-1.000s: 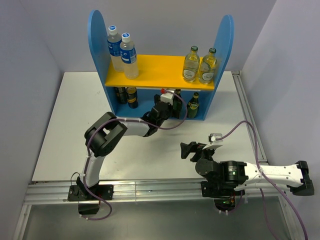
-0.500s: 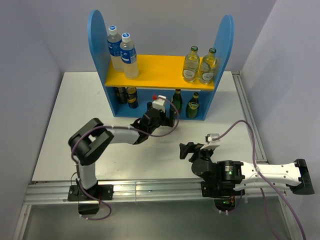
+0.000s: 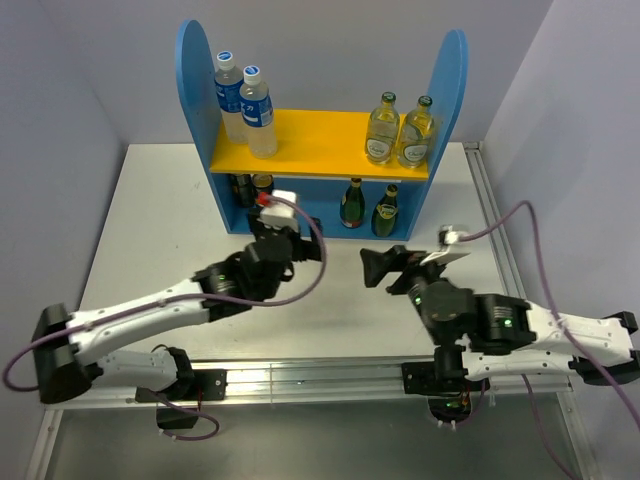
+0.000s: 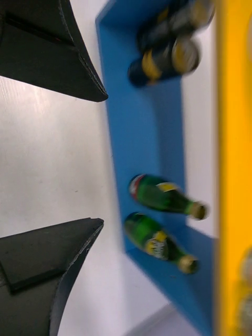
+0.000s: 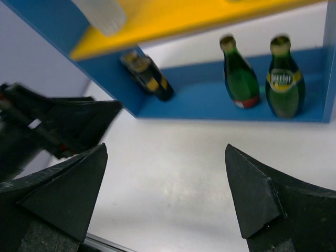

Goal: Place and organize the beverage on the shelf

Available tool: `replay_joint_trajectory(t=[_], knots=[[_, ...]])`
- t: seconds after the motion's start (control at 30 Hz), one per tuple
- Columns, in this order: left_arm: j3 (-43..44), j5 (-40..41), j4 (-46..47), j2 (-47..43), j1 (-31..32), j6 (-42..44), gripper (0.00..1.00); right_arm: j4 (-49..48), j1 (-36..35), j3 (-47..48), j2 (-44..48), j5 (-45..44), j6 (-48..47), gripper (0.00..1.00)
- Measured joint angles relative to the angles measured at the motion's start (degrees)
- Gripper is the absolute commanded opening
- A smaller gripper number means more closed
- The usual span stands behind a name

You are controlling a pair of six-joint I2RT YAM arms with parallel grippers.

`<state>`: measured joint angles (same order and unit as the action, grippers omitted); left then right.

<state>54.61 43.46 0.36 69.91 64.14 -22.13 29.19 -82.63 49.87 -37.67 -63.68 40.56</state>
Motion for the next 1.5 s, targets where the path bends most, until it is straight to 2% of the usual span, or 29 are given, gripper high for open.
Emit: replay_joint_trajectory(t=[0.17,0.33,0.43,0.9,1.5], knots=[[8.52,5.25,-12.33,-12.31,-0.13,0.44,0.99,3.19,0.00,9.60,2.78,-0.07,-5.92,1.00],[10.21,8.35,-16.76,-24.06,1.53,0.44,0.99,7.87,0.00,14.49,6.10,0.57,-8.76,1.00],[9.62,9.68,-17.49,-27.43,2.10,0.46,0.99,9.55,0.00,15.52,8.11,1.09,-10.10,1.00],[7.61,13.27,-21.22,-24.33,4.33,1.73,0.99,11.02,0.00,16.44,9.62,1.38,-13.07,1.00],[7.43,16.33,-21.22,-24.44,5.66,2.10,1.00,10.43,0.00,15.63,9.53,0.37,-14.73,1.00]])
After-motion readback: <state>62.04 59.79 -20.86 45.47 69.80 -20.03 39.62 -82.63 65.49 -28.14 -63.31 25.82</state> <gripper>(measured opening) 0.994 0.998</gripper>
